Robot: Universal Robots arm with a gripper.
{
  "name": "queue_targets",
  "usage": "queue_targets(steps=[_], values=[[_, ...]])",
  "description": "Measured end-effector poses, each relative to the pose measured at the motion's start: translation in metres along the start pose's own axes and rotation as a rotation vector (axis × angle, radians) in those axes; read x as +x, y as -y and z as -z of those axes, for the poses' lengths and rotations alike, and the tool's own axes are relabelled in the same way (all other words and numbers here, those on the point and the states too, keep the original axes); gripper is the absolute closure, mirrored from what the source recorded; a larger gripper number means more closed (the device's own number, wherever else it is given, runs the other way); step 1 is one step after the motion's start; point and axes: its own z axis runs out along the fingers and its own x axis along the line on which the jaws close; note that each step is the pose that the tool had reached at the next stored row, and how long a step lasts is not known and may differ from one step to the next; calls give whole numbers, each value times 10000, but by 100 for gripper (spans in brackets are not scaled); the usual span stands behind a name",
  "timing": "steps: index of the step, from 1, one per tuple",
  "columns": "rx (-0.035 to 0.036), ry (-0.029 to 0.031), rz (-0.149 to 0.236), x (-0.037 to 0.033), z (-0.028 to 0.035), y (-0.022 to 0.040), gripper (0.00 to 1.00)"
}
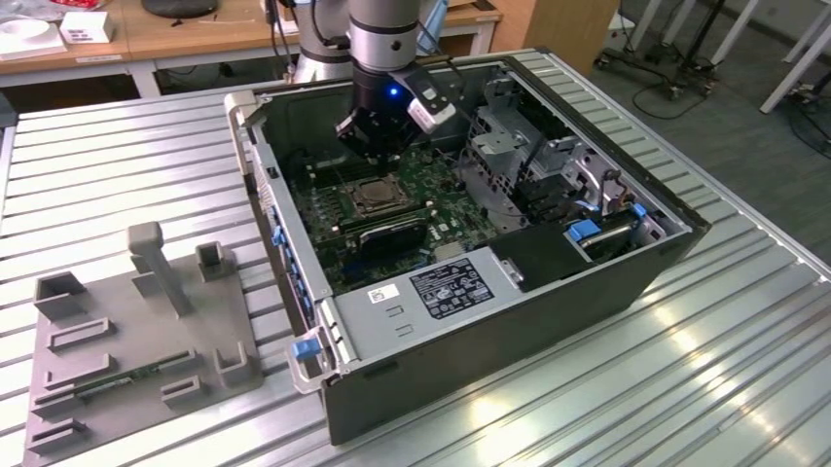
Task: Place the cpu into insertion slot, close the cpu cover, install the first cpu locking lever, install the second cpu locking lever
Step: 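Install the first cpu locking lever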
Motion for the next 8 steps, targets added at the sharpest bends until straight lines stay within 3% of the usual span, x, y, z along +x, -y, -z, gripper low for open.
queue_targets(steps=[8], values=[[1, 0, 0, -20, -1, -1, 89]])
